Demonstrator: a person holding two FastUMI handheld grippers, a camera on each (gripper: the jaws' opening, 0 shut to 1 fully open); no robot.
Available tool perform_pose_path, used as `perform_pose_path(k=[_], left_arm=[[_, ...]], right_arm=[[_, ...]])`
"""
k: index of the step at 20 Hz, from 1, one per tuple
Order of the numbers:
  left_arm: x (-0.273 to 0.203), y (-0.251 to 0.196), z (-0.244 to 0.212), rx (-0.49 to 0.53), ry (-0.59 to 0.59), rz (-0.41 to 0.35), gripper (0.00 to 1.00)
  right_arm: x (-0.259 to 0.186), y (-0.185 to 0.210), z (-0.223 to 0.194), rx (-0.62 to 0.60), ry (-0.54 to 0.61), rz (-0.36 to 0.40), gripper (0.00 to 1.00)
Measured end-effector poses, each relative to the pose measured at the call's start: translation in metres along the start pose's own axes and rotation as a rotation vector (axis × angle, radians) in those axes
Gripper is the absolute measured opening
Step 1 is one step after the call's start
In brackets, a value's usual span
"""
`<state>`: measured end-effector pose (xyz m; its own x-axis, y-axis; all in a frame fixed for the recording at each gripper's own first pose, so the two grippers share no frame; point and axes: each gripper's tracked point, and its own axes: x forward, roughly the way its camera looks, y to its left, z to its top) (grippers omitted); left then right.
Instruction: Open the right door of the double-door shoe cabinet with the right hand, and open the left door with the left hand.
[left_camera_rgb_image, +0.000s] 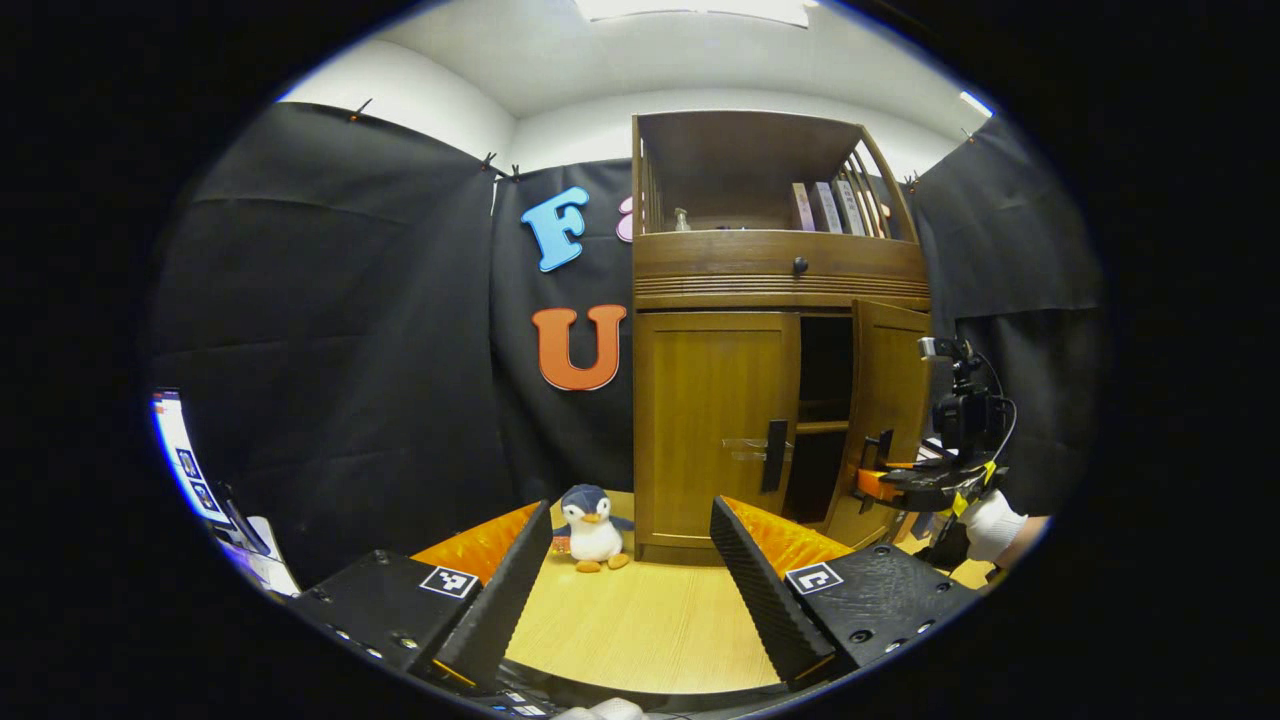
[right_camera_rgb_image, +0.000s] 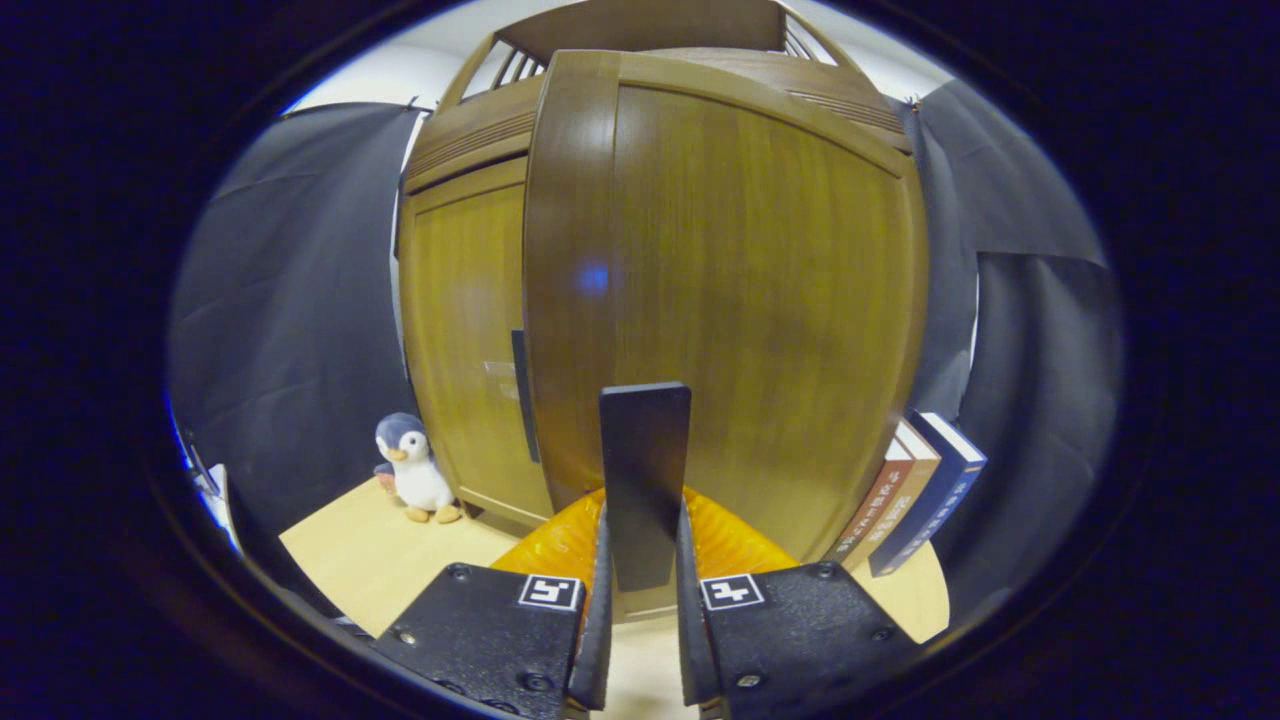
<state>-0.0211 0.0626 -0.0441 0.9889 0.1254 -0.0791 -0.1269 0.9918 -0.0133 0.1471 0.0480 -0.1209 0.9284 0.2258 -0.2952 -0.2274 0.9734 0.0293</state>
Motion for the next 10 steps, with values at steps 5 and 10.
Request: perform_pose_path(k=[5, 10], left_arm=[[0.001, -0.011, 0.000, 0.003, 0.007, -0.049, 0.95], [0.005, -0.025, -0.003, 0.015, 0.009, -0.100, 0.96]], right_arm=[[-0.035, -0.019, -0.008, 0.009, 0.000, -0.017, 0.31], [-0.054, -0.035, -0.018, 0.010, 0.004, -0.044, 0.30]])
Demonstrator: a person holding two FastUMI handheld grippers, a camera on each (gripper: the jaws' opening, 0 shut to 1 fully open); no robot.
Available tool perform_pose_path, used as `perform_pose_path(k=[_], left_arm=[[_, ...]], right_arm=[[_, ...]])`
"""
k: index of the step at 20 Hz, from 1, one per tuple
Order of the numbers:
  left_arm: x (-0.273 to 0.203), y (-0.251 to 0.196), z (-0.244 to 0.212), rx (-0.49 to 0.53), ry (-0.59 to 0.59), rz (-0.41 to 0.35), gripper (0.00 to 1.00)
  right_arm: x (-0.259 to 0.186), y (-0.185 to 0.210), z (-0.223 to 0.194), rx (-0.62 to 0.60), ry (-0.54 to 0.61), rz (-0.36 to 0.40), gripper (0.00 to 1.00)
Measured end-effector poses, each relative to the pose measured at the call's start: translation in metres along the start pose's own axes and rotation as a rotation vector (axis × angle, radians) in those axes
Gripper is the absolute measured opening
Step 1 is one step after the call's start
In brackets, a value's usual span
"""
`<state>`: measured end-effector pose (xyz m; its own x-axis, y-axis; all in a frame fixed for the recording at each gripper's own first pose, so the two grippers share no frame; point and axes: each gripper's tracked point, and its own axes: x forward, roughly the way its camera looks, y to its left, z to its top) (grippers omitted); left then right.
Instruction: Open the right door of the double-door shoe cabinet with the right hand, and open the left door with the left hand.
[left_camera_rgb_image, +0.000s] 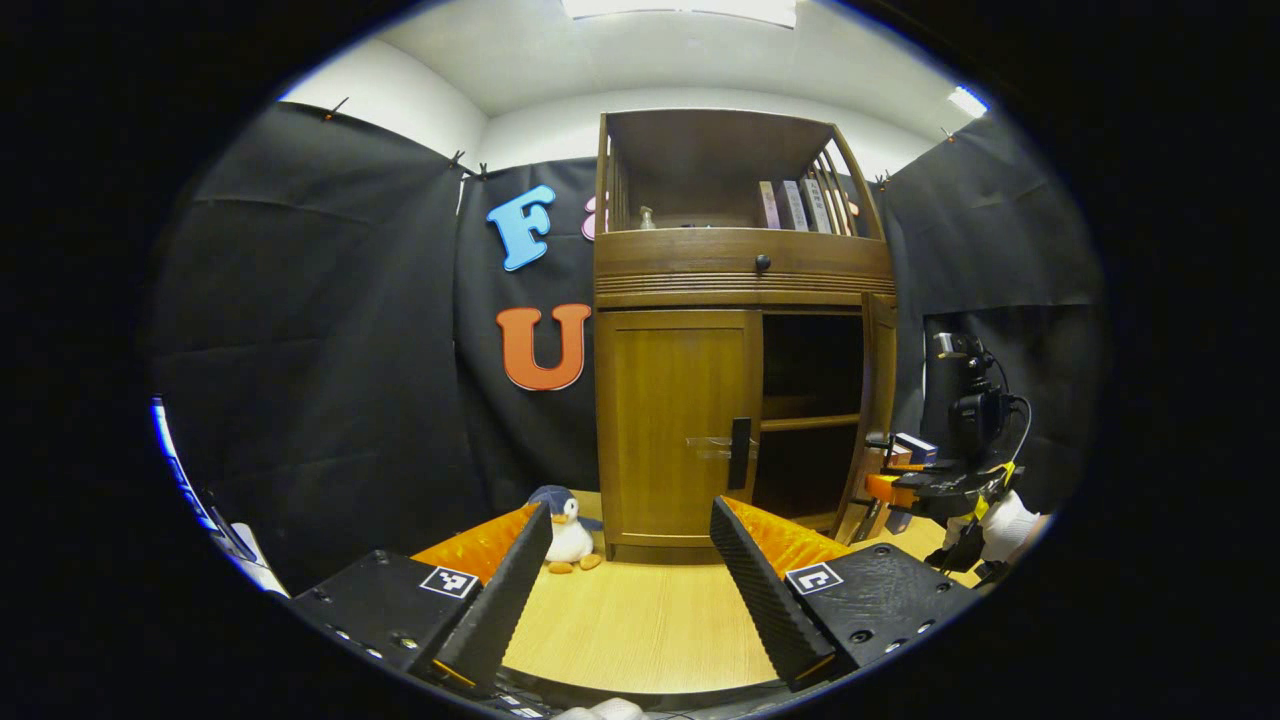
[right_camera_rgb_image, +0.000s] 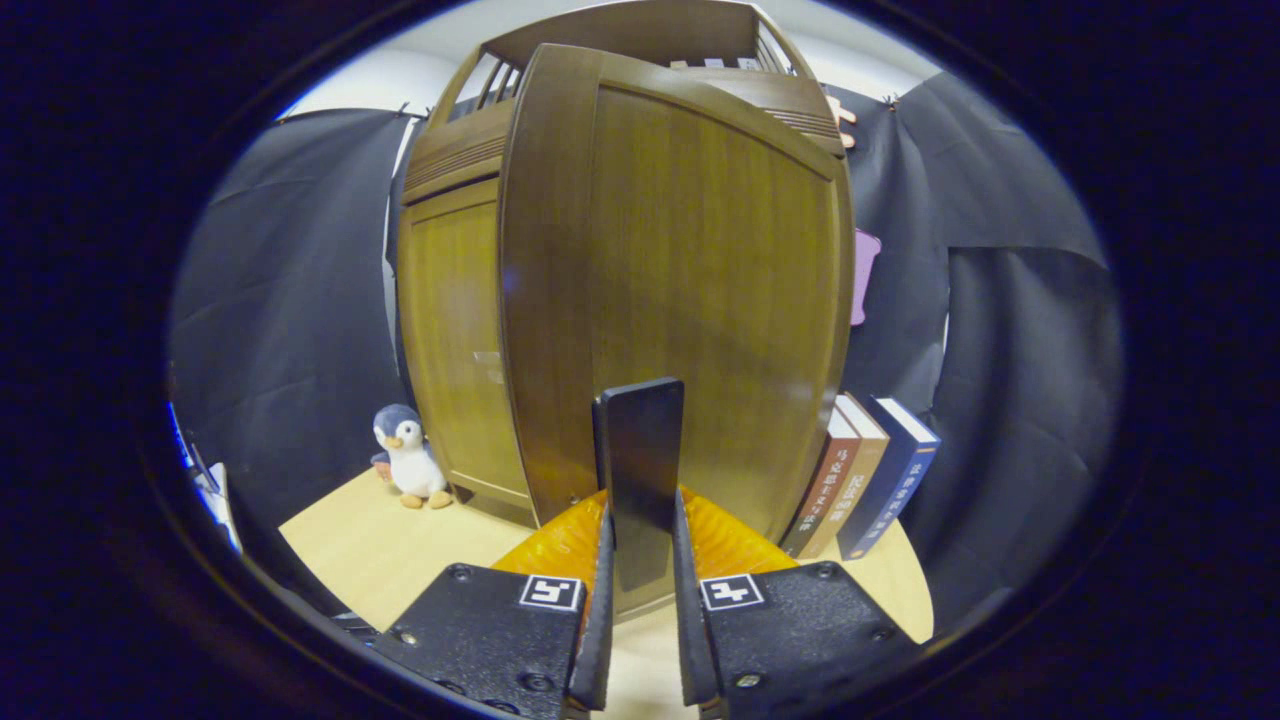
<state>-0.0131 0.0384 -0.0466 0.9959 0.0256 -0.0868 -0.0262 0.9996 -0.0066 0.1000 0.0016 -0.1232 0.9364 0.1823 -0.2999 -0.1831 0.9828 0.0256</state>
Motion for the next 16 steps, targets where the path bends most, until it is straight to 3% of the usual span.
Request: perform_pose_path(k=[12, 13, 16], left_arm=[[0.014, -0.026, -0.005, -0.002, 0.017, -0.108, 0.96], [0.015, -0.028, -0.006, -0.002, 0.019, -0.117, 1.00], [0.016, -0.031, -0.006, 0.002, 0.016, -0.137, 0.96]], right_arm=[[-0.039, -0.049, -0.013, 0.039, 0.029, -0.097, 0.25], [-0.041, -0.053, -0.014, 0.045, 0.034, -0.111, 0.25], [-0.043, -0.071, -0.019, 0.062, 0.039, -0.160, 0.22]])
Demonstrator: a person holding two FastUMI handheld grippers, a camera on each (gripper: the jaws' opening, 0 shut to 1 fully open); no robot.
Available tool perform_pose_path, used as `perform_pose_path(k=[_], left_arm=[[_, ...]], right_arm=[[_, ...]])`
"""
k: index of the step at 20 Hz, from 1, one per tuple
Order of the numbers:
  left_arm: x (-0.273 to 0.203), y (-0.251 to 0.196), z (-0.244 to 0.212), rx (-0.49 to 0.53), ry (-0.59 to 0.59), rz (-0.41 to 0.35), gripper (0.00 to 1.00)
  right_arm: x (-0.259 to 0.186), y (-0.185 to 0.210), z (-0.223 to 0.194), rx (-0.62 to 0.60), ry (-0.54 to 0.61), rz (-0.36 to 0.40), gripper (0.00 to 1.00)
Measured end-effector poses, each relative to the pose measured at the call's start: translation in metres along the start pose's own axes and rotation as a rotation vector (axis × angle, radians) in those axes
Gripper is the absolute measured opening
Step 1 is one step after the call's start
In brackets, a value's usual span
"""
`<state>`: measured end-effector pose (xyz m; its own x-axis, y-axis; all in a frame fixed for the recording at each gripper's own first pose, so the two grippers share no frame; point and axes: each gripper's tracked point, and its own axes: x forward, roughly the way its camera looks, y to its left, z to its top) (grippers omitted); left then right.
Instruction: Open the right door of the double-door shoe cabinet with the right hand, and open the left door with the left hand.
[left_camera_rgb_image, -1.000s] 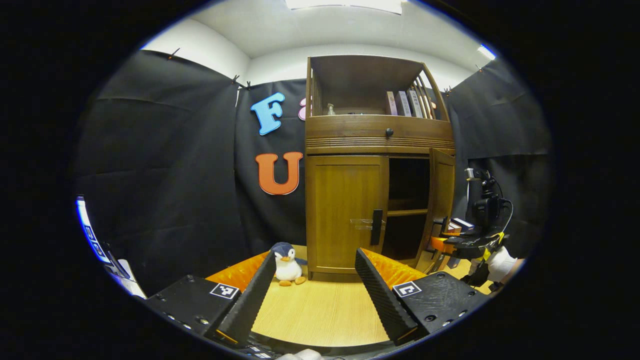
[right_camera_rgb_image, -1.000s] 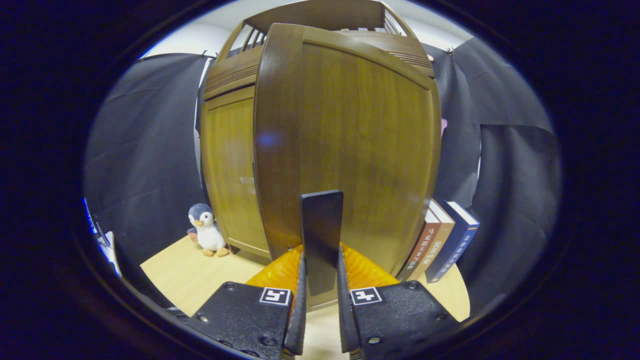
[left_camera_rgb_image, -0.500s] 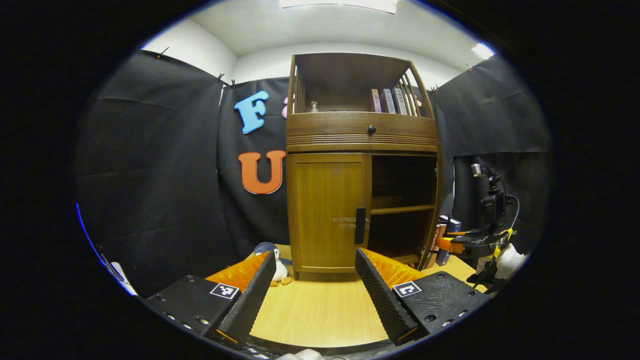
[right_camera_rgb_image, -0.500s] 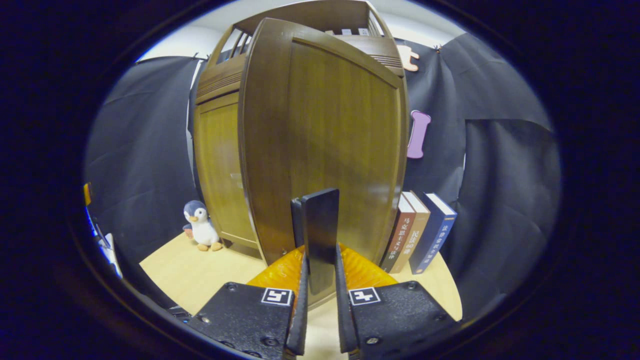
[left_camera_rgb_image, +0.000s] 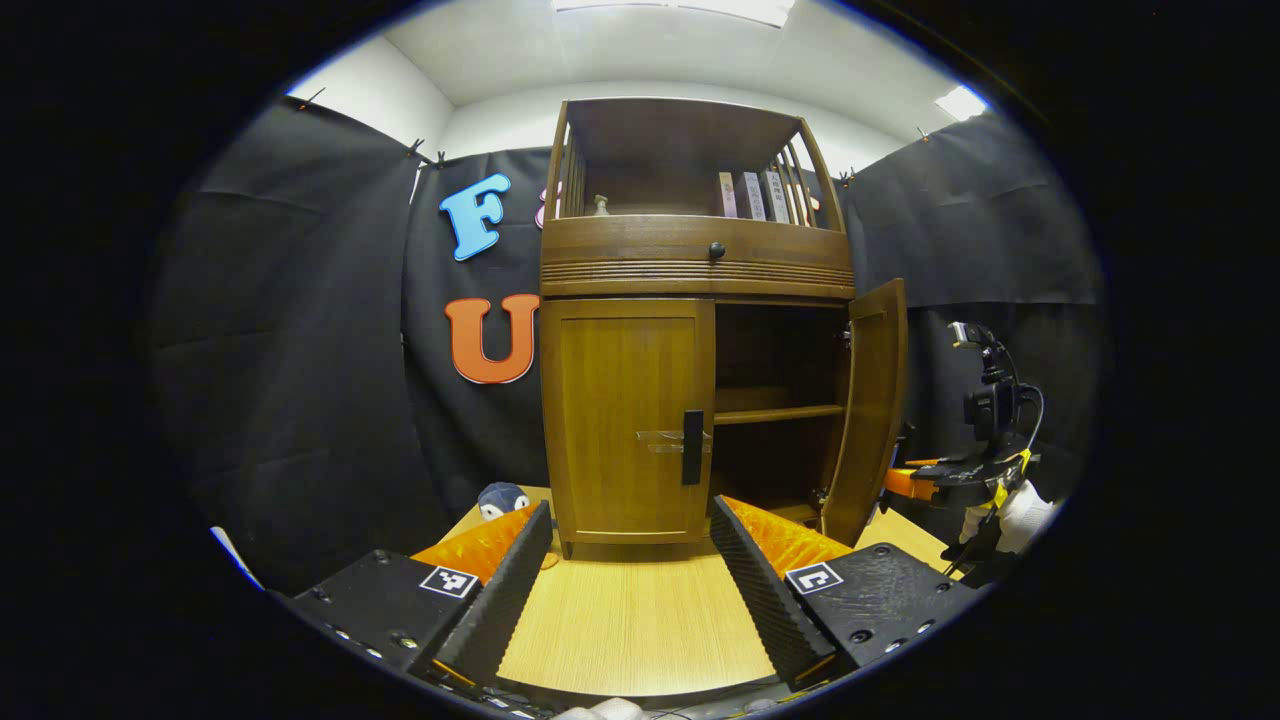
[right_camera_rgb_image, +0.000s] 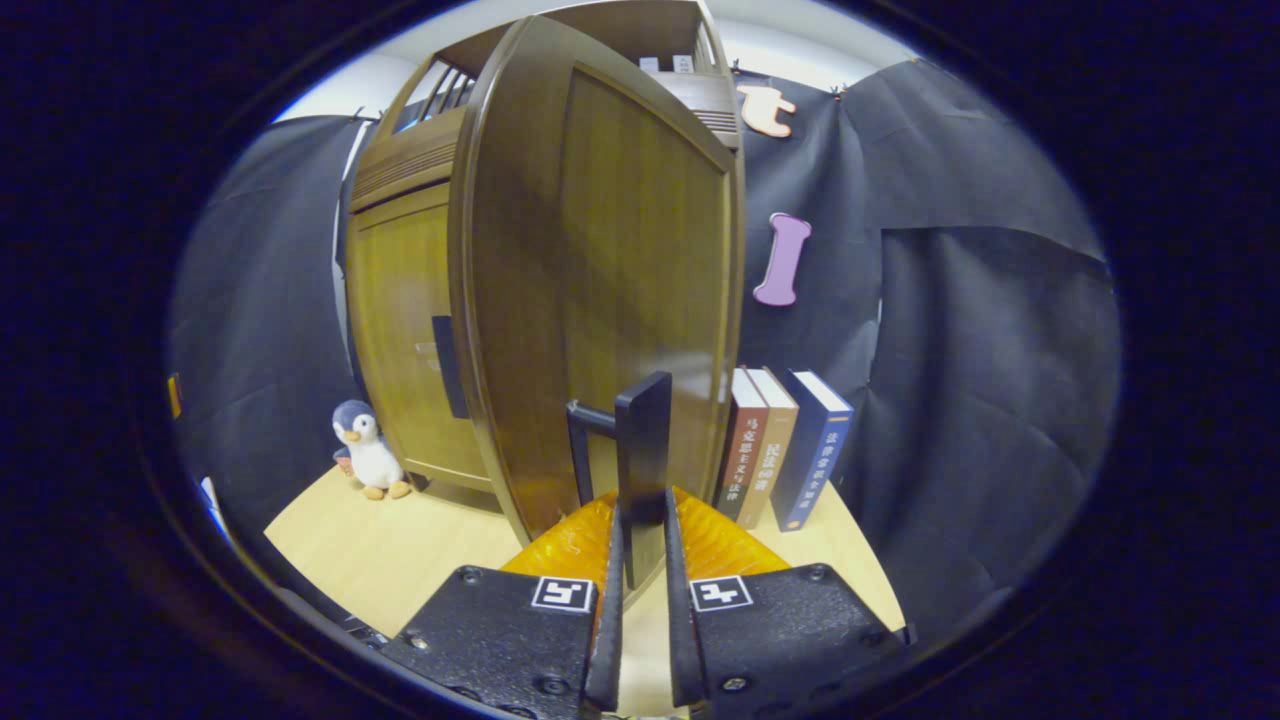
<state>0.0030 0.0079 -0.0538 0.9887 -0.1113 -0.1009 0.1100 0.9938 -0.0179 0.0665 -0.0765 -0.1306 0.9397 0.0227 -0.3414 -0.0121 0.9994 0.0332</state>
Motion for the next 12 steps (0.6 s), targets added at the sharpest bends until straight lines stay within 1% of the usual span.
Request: perform_pose_path(k=[2, 5, 8, 10, 12], left_arm=[[0.001, -0.002, -0.001, -0.001, 0.003, -0.012, 0.96], [0.004, -0.007, -0.001, -0.020, 0.001, -0.034, 0.96], [0.007, -0.012, -0.002, -0.021, 0.003, -0.046, 0.96], [0.009, -0.018, 0.000, -0.022, -0.002, -0.055, 0.96], [0.013, -0.022, -0.001, -0.025, 0.003, -0.061, 0.96]], right_arm=[[-0.002, -0.015, -0.002, 0.010, 0.005, -0.023, 0.20], [-0.004, -0.033, -0.002, 0.023, 0.004, -0.035, 0.16], [-0.006, -0.055, -0.003, -0.020, -0.002, -0.052, 0.11], [-0.007, -0.068, -0.002, -0.020, 0.001, -0.068, 0.09], [-0.009, -0.080, -0.002, 0.011, -0.001, -0.054, 0.06]])
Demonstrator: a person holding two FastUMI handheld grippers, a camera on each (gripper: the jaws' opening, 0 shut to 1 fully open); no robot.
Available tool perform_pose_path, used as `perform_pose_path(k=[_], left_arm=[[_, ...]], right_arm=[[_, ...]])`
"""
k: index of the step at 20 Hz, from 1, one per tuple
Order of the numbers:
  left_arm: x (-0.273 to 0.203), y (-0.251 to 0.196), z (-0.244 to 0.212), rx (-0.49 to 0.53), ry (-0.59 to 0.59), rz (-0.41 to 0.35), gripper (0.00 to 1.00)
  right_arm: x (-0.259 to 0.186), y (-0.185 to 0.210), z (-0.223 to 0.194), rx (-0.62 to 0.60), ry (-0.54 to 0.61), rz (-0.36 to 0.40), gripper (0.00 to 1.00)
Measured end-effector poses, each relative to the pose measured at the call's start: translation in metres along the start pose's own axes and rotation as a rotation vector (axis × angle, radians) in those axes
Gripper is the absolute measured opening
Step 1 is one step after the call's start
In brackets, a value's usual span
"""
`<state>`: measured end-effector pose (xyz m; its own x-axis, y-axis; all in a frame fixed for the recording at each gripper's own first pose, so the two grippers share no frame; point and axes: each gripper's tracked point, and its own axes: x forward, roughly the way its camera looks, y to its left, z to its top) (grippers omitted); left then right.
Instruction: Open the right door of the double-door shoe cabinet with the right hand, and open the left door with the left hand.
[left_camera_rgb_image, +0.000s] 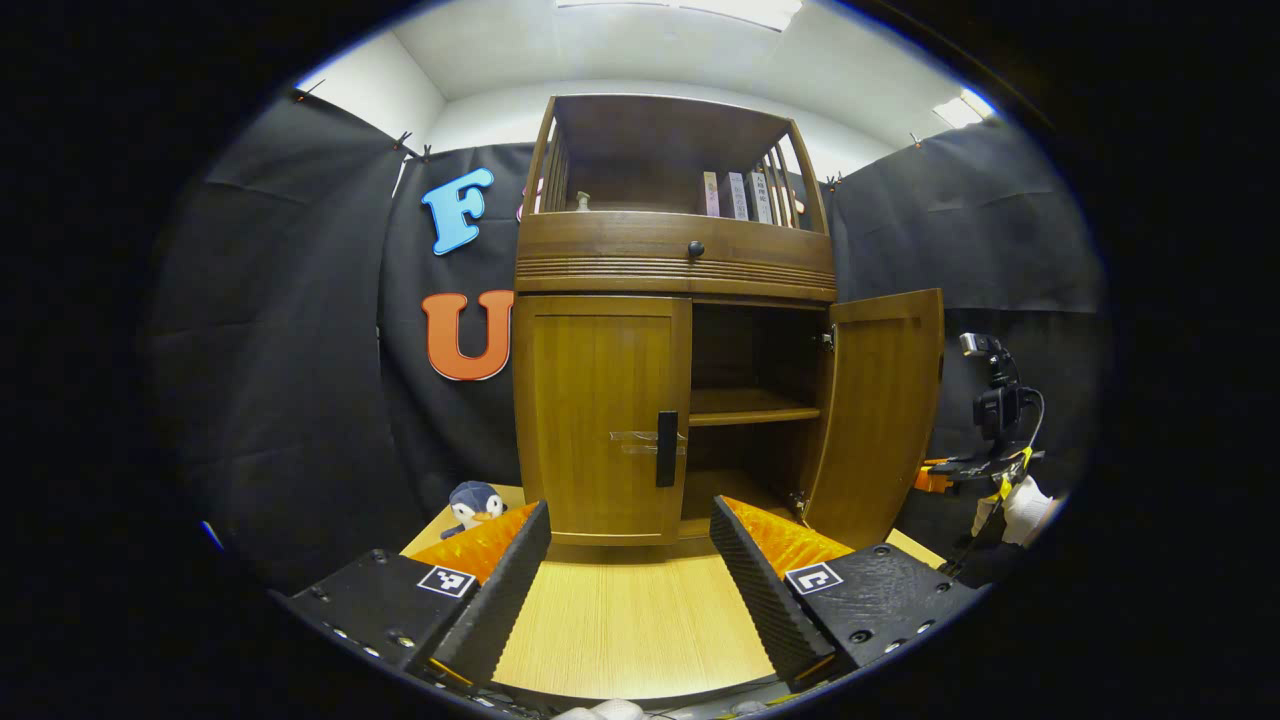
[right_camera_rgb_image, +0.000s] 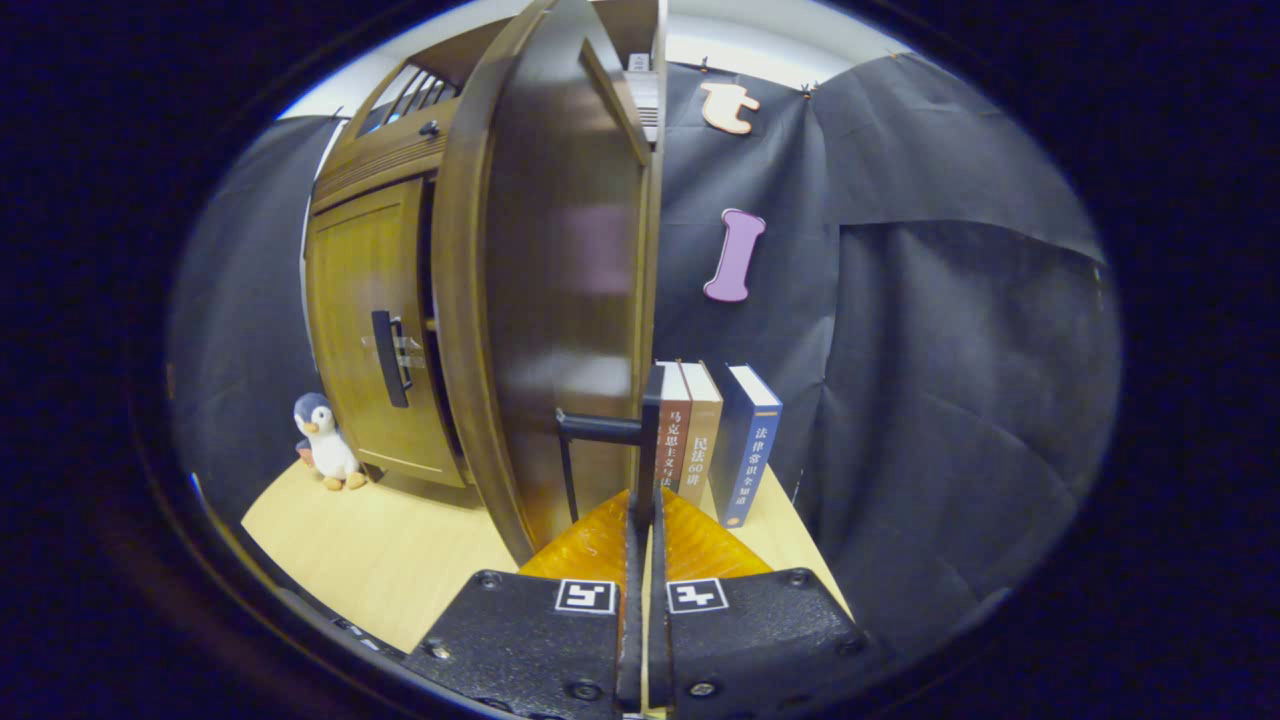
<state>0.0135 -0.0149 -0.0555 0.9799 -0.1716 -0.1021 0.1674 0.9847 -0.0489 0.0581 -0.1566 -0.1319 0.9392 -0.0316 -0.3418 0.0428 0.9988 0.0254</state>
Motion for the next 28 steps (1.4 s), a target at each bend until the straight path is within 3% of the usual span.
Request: perform_pose_path(k=[7, 9, 10, 11, 14, 15, 16, 17, 19, 22, 23, 25, 28], left_arm=[[0.004, -0.020, -0.006, -0.007, 0.020, -0.031, 0.96], [0.005, -0.024, -0.007, 0.004, 0.022, -0.040, 1.00], [0.006, -0.025, -0.008, 0.008, 0.022, -0.044, 0.96], [0.007, -0.028, -0.008, 0.010, 0.022, -0.048, 1.00], [0.010, -0.033, -0.009, 0.002, 0.028, -0.062, 1.00], [0.011, -0.036, -0.010, -0.001, 0.033, -0.068, 0.96], [0.011, -0.037, -0.011, 0.002, 0.036, -0.071, 1.00], [0.011, -0.038, -0.011, 0.003, 0.037, -0.070, 0.95], [0.011, -0.038, -0.011, -0.004, 0.037, -0.069, 1.00], [0.009, -0.036, -0.011, -0.007, 0.032, -0.070, 0.95], [0.010, -0.036, -0.011, -0.002, 0.033, -0.071, 0.95], [0.010, -0.030, -0.012, 0.001, 0.034, -0.067, 1.00], [0.008, -0.022, -0.011, -0.010, 0.030, -0.055, 0.96]], right_arm=[[0.004, -0.035, 0.000, 0.029, -0.004, 0.067, 0.04], [0.007, -0.048, 0.002, 0.040, 0.002, 0.101, 0.04], [0.009, -0.053, 0.005, 0.038, 0.005, 0.118, 0.04], [0.011, -0.057, 0.007, 0.033, 0.010, 0.139, 0.04], [0.015, -0.066, 0.005, 0.003, 0.014, 0.186, 0.04], [0.015, -0.069, 0.005, 0.003, 0.016, 0.203, 0.04], [0.016, -0.073, 0.006, -0.001, 0.018, 0.218, 0.04], [0.017, -0.074, 0.007, -0.005, 0.024, 0.231, 0.04], [0.018, -0.074, 0.007, -0.042, 0.027, 0.249, 0.04], [0.016, -0.077, 0.006, -0.059, 0.037, 0.257, 0.07], [0.014, -0.079, 0.005, -0.062, 0.044, 0.256, 0.13], [0.008, -0.086, 0.002, -0.075, 0.054, 0.231, 0.13], [-0.015, -0.107, 0.004, -0.058, 0.037, 0.101, 0.54]])
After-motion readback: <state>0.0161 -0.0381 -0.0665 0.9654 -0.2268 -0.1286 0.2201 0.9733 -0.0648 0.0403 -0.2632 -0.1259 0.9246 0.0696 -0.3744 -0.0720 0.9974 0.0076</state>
